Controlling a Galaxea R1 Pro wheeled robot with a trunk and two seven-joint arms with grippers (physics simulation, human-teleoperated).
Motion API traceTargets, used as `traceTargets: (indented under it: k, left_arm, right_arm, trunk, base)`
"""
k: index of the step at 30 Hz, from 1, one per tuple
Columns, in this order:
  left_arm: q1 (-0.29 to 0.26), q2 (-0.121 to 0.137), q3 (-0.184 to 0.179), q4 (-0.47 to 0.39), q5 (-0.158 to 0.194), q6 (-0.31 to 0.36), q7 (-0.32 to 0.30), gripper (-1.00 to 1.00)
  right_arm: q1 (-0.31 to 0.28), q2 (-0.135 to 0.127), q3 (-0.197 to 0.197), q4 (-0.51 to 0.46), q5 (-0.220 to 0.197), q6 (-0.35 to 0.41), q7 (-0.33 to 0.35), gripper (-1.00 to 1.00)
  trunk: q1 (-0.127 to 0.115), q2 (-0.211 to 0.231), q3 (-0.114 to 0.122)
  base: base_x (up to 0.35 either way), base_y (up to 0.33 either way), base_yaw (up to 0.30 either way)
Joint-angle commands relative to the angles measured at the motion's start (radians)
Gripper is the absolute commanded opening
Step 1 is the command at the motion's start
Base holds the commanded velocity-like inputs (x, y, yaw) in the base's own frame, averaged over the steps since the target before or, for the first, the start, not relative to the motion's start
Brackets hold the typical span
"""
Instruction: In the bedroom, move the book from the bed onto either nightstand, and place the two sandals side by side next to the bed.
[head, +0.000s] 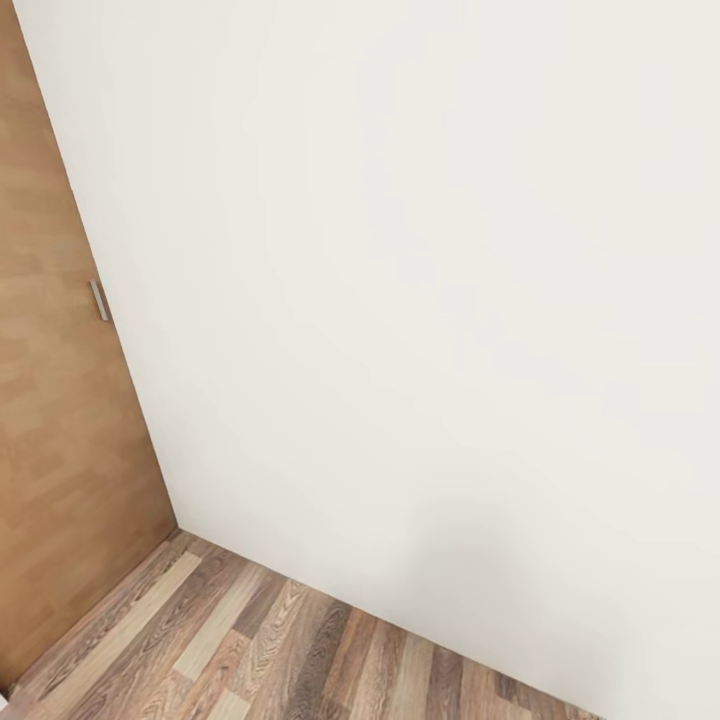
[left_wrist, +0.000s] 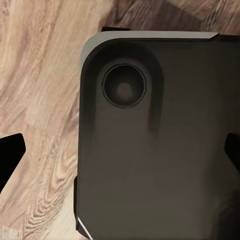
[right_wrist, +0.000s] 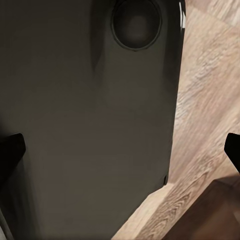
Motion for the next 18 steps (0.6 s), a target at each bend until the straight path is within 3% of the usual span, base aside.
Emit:
traceTargets:
  k: [1, 18]
  left_arm:
    - [0.0, 0.001, 0.0, 0.0, 0.007, -0.002, -0.001, 1.0]
    - [0.0, 0.004, -0.005, 0.0, -0.002, 0.002, 0.003, 1.0]
  right_arm:
    - [0.0, 0.0, 0.0, 0.0, 0.0, 0.0, -0.001, 1.0]
    - [0.0, 0.004, 0.002, 0.0, 0.0, 0.0, -0.001, 1.0]
  trunk:
    - [0.0, 0.0, -0.001]
    - [0.0, 0.0, -0.001]
  base:
    - [0.0, 0.0, -0.078]
    - [0.0, 0.0, -0.079]
